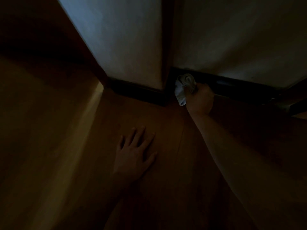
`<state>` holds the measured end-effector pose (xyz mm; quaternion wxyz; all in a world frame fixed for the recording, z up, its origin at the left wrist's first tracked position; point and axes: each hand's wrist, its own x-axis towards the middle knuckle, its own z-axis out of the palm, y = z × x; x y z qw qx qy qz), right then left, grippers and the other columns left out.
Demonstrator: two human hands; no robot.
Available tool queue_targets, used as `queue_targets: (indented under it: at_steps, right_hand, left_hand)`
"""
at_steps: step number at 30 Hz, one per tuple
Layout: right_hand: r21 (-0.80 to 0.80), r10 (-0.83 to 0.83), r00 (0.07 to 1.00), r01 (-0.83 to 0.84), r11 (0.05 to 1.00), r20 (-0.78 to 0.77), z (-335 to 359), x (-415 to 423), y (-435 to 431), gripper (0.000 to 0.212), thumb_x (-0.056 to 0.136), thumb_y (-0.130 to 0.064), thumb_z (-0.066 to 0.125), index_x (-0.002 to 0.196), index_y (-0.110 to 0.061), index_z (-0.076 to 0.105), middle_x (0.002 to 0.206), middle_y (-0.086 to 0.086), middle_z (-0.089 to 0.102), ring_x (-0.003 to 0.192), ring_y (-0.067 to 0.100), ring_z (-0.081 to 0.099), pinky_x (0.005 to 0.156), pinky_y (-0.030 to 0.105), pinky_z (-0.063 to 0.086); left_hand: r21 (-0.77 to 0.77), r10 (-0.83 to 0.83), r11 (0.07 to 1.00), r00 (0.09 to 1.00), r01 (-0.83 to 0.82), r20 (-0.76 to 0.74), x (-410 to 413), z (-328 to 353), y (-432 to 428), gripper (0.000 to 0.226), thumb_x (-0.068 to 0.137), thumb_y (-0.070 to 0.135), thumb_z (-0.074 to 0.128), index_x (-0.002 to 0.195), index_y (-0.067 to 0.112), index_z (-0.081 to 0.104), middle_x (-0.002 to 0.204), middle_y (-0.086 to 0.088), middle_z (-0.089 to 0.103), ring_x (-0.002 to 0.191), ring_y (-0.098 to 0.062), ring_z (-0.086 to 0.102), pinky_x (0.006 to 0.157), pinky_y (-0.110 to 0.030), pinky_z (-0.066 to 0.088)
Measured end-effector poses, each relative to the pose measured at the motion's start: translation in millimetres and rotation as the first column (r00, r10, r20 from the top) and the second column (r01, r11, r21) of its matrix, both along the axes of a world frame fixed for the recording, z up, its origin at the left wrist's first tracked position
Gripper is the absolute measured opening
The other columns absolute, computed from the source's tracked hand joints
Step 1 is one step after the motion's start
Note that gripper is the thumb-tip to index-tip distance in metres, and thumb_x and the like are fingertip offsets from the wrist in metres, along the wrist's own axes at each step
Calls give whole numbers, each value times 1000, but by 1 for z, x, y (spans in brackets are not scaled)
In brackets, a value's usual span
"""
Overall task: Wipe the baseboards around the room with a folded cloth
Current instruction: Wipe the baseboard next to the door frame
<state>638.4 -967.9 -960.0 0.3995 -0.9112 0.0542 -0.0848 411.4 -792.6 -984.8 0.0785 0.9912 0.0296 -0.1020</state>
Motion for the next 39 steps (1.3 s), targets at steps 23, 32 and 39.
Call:
queue_targets:
  at_steps: [23,32,39]
  right_hand:
    - [-87,-197,980,193,977,-31,3,-9,-71,20,91,-18,61,85,0,67,92,21,64,84,34,64,63,27,39]
    - [-76,-152,988,149,986,-39,5,-6,-64,19,91,-21,63,83,-4,67,90,17,66,80,29,65,60,24,39]
    - [-32,-151,987,149,988,-55,6,-4,-35,17,90,-20,62,82,-6,68,84,14,68,76,26,66,58,27,45]
  left_hand:
    - [21,7,1000,1000,-7,-19,10,3,-8,72,86,80,6,153,55,-4,164,13,-16,152,-15,-17,123,-52,-2]
    - [7,1,1000,1000,-1,11,9,2,-9,68,90,78,12,153,56,-4,167,11,-10,154,-19,-10,123,-53,0]
    - [8,-4,1000,999,4,38,6,-3,-9,68,94,76,14,155,53,-3,168,9,-8,155,-20,-11,123,-57,4]
